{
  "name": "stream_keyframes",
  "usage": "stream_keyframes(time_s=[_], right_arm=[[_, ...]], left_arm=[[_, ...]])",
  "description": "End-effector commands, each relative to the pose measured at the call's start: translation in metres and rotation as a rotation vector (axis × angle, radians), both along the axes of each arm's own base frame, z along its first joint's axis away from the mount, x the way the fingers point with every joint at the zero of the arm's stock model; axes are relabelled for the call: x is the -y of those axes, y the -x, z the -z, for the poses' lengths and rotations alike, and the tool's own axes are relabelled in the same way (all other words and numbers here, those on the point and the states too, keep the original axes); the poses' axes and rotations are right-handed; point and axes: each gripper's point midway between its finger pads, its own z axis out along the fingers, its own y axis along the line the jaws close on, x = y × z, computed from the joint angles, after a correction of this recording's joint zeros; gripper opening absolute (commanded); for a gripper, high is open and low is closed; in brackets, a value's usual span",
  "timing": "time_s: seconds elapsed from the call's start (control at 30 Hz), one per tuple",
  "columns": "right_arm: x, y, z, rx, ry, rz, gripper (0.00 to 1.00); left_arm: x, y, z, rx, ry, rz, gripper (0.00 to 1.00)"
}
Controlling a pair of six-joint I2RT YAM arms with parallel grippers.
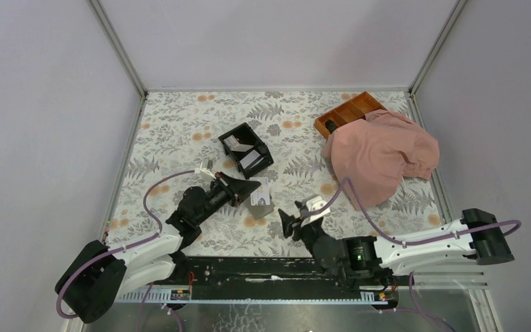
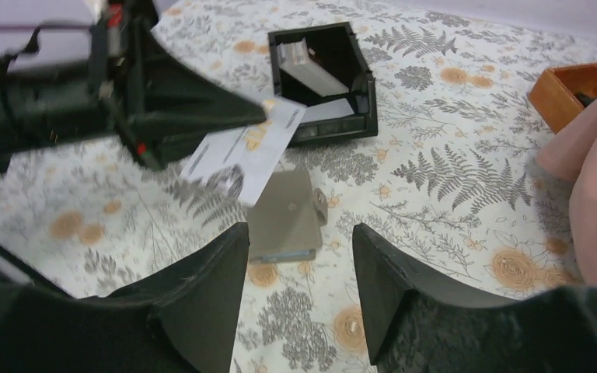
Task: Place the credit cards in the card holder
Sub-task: Pick up the credit card from the storage box.
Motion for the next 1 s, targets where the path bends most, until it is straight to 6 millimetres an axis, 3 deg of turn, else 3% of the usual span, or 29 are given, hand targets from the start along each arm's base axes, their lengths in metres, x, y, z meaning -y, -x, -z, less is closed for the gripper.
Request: stream_keyframes(time_s=[0.0,0.13,0.23,0.43,0.6,0.97], right_arm=[[-0.003,-0.027,-0.057,-0.031,-0.302,0.024,0.58],[-0.004,-0.064,-0.093,0.011,-0.302,0.041,0.47],[-0.001,-0.096,-0.113,0.051,-0.303,0.088,0.47],[-0.016,-0.154,-0.108,-0.154,-0.342,-0.032,0.56],[-0.032,-0.153,-0.079,-0.278,-0.397,-0.181,0.62],[-0.037,-0.117,-0.027,-0.474,-0.551,-0.376,0.62]], left_arm=[[-0.003,-0.007,-0.023,0.194,-0.030,-0.037,0.00],[-0.004,-0.013,-0.023,0.240,-0.088,-0.055,0.00],[-0.006,-0.016,-0.021,0.255,-0.109,-0.074,0.00],[-0.009,-0.016,-0.022,0.304,-0.104,-0.092,0.00],[-0.018,-0.017,-0.017,0.319,-0.096,-0.130,0.00],[-0.022,-0.018,-0.014,0.303,0.015,-0.104,0.00]])
